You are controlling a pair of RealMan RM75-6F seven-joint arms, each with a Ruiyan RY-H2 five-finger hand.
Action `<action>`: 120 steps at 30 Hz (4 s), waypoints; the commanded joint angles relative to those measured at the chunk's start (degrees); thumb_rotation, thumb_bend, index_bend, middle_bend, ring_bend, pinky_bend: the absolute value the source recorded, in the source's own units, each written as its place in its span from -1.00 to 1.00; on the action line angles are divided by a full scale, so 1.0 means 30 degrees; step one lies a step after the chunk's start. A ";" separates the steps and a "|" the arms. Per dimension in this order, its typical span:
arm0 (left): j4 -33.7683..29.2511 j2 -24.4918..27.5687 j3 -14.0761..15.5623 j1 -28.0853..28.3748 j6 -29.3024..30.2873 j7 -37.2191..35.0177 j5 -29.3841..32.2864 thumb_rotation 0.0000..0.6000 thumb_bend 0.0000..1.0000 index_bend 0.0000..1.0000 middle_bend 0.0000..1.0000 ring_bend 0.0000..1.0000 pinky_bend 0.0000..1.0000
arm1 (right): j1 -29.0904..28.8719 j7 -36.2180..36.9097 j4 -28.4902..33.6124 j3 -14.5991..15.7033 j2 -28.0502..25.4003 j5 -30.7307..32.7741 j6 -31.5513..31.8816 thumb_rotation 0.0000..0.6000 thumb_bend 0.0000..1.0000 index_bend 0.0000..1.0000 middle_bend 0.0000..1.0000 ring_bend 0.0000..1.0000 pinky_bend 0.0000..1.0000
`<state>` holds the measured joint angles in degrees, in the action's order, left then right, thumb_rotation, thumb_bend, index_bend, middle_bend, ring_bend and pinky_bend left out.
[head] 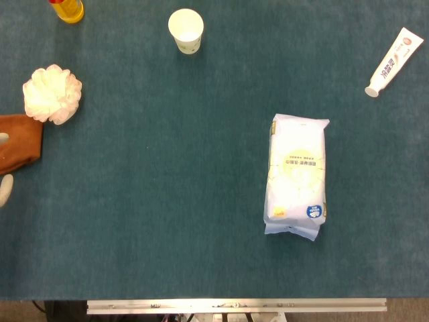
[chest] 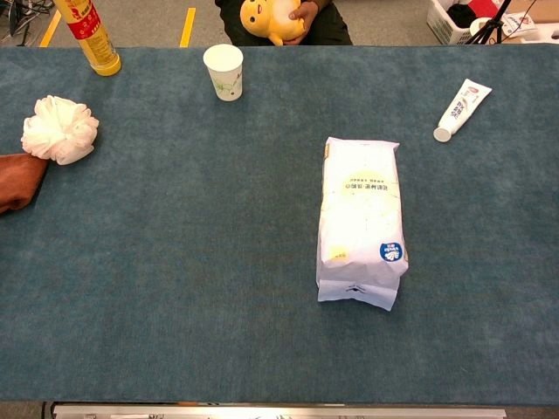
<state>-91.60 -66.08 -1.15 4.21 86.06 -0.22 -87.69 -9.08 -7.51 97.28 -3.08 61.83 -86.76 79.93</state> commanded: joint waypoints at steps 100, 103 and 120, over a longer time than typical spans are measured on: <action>0.0102 0.0392 0.0044 -0.0553 0.0421 -0.0366 0.0093 1.00 -0.31 -0.51 -0.51 -0.62 -0.50 | -0.8212 0.6141 -0.0798 0.1024 0.7288 0.0142 -0.8789 1.00 -0.36 1.00 1.00 1.00 1.00; 0.0092 0.0399 0.0059 -0.0572 0.0485 -0.0371 0.0019 1.00 -0.31 -0.51 -0.51 -0.62 -0.50 | -0.8238 0.5975 -0.1095 0.1095 0.7483 0.0252 -0.8915 1.00 -0.36 1.00 1.00 1.00 1.00; 0.0030 0.0429 0.0037 -0.0582 0.0556 -0.0463 -0.0077 1.00 -0.31 -0.51 -0.51 -0.63 -0.50 | -0.6854 0.5038 0.0284 0.0701 0.4838 -0.1879 -0.4430 1.00 -0.36 0.99 0.96 0.89 1.00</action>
<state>-91.51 -64.79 -1.04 2.46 87.72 -1.60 -87.93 -30.95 10.07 97.81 -0.74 78.17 -91.70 64.74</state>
